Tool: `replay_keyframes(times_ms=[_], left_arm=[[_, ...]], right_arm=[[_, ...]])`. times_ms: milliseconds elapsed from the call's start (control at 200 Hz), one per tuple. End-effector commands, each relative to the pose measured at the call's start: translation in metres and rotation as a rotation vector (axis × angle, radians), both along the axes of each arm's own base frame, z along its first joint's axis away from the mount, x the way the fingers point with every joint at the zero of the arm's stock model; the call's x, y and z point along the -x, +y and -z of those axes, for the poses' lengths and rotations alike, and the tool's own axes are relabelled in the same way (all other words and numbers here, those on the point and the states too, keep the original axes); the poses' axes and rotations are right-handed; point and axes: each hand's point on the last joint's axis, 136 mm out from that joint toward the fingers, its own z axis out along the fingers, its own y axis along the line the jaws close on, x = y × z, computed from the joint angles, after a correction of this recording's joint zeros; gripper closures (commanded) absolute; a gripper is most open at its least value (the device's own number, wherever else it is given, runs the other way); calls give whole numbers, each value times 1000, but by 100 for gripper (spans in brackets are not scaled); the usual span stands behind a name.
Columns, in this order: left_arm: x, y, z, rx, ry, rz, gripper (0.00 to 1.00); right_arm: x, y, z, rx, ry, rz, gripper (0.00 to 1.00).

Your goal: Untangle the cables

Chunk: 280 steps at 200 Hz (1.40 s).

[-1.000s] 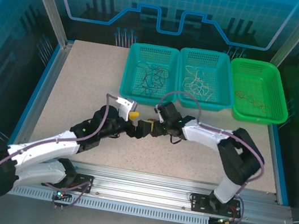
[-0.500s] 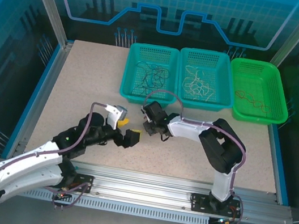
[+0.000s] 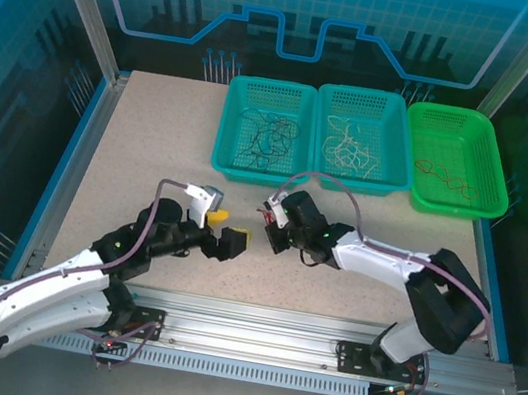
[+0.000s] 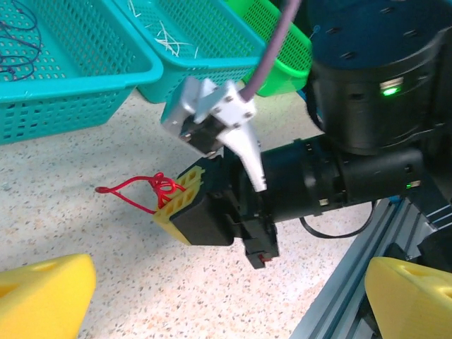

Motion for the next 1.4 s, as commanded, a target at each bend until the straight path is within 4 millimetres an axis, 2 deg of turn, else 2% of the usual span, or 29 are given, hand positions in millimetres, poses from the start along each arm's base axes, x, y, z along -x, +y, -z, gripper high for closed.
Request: replay_keyframes(times_ms=[0,100,215,310,405,495,520,550,635,725,805,865,900,935,970,1020,1101,1201,1286,1321,1326,1331,1386,1396], left_arm=[[-4,-14,-39,82,-61,39,1],[-6,-24,-54,120,-87,77,1],[-8,-32,-65,140,-106,104,1],[-10,-35,-64,138,-104,108,1],[-10,-36,-60,134,-95,110,1],[-10,-35,-56,131,-87,108,1],[-10,-35,-55,130,-86,106,1],[-10,-34,-55,130,-87,102,1],[-11,-31,-52,120,-85,88,1],[-10,-28,-51,115,-88,79,1],[-10,-27,-51,113,-92,72,1],[-11,-26,-50,108,-94,66,1],[-11,-26,-49,107,-94,67,1],[-12,-26,-49,105,-96,64,1],[-13,-26,-49,104,-96,62,1],[-13,-25,-49,100,-95,57,1],[-16,-22,-46,83,-89,29,1],[-27,-9,-35,31,-59,-68,1],[-40,10,-22,-19,-43,-192,1],[-46,19,-17,-45,-47,-245,1],[-46,20,-17,-48,-48,-251,1],[-47,21,-16,-52,-49,-258,1],[-57,38,-10,-103,-85,-339,1],[-59,42,-8,-116,-92,-353,1]], right_arm=[[-12,2,-42,-169,-40,38,100],[-25,-18,-70,-263,-63,124,100],[-48,-64,-105,-347,-123,290,100],[-76,-127,-128,-383,-191,506,100],[-105,-204,-144,-415,-240,745,100],[-129,-276,-144,-440,-231,973,100],[-134,-294,-138,-441,-215,1031,100],[-143,-314,-144,-449,-225,1091,100],[-158,-371,-135,-397,-216,1271,100],[-174,-417,-128,-391,-201,1412,100],[-185,-444,-119,-381,-158,1507,100],[-196,-454,-110,-372,-96,1536,98],[-205,-455,-104,-368,-57,1528,88],[-214,-452,-96,-361,-8,1506,72],[-221,-448,-97,-364,20,1483,57],[-227,-443,-98,-361,48,1457,49],[-227,-433,-107,-367,24,1425,46],[-215,-419,-125,-392,-31,1387,45],[-194,-404,-144,-414,-84,1338,45],[-185,-393,-146,-408,-99,1317,45],[-181,-393,-151,-412,-113,1314,45],[-181,-390,-147,-406,-106,1309,45],[-159,-374,-157,-389,-169,1266,45],[-157,-368,-153,-377,-169,1252,45]])
